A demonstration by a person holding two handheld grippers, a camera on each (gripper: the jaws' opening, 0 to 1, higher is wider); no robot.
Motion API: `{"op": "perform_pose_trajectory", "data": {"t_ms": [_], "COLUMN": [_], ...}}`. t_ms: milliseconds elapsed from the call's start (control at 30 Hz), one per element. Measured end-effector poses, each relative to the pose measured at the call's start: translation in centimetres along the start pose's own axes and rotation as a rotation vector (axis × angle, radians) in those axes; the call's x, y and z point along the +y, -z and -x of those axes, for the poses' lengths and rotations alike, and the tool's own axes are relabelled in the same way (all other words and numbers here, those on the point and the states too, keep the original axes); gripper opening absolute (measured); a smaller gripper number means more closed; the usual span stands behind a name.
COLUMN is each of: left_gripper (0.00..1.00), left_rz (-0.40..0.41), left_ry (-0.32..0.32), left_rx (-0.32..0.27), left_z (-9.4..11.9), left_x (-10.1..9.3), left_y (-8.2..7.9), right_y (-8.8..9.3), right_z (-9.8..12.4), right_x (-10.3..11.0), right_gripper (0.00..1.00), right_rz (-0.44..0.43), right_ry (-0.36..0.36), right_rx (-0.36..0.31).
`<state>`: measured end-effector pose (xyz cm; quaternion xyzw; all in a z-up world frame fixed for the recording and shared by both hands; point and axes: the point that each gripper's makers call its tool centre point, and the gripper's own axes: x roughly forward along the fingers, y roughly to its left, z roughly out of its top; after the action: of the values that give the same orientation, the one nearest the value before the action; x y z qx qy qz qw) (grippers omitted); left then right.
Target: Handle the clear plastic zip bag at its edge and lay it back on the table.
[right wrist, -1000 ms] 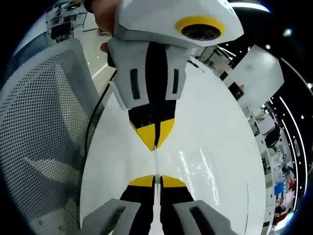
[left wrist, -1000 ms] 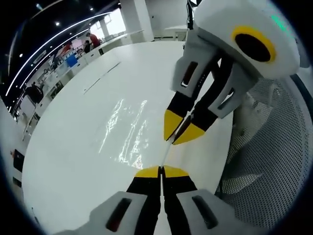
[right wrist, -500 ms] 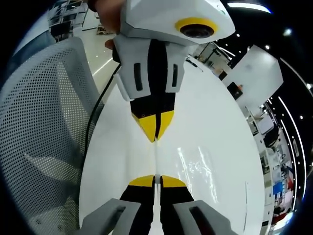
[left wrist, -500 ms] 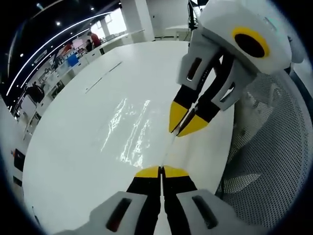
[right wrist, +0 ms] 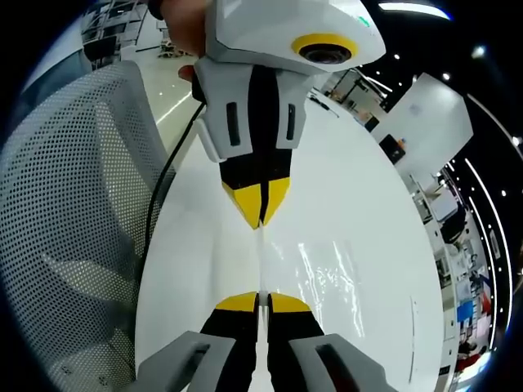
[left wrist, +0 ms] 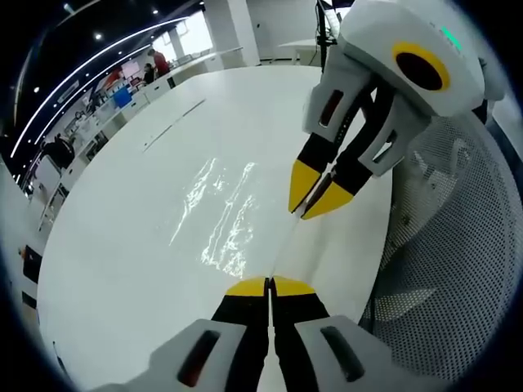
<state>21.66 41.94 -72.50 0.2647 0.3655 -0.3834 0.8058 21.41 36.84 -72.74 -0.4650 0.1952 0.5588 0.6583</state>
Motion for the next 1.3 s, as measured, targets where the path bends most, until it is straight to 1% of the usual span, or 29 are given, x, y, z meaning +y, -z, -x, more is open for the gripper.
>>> {"op": "perform_pose_trajectory", "data": {"t_ms": [200,333,533,700,867,967,1033,1100,1300], "left_gripper": [0.0,0.0,0.0,0.0,0.0,0.0,0.0,0.0,0.0], "left_rz": [0.008,0.011,0.022,0.034,0.042,0.056,0.059,0.061,0.068], "left_ry": [-0.012,-0.019,-0.026,-0.026,-0.033,-0.038,-0.041,-0.042,-0.055], "left_rx": [0.01,0.02,0.026,0.03,0.031,0.031,0.032,0.035,0.046], "left_z": [0.1,0.3,0.3,0.4,0.5,0.5,0.5,0.5,0.6], "left_x": [0.2,0.6,0.9,0.8,1.1,1.7,1.6,1.5,2.1], "left_y": [0.3,0.8,1.0,1.2,1.3,1.7,1.7,1.7,2.4], "right_y": [0.1,0.5,0.9,1.1,1.3,1.5,1.6,1.7,2.5], "right_z": [0.1,0.2,0.4,0.5,0.6,0.7,0.8,0.9,1.1], "right_x": [0.0,-0.1,-0.2,-0.2,-0.2,-0.2,-0.2,-0.2,-0.4], "right_gripper": [0.0,0.0,0.0,0.0,0.0,0.0,0.0,0.0,0.0], "right_rz": [0.004,0.001,0.0,-0.011,-0.009,-0.018,-0.018,-0.019,-0.028], "right_ry": [0.0,0.002,0.005,0.003,0.004,0.008,0.008,0.009,0.012], "right_rx": [0.003,0.012,0.021,0.022,0.027,0.028,0.03,0.033,0.046]}}
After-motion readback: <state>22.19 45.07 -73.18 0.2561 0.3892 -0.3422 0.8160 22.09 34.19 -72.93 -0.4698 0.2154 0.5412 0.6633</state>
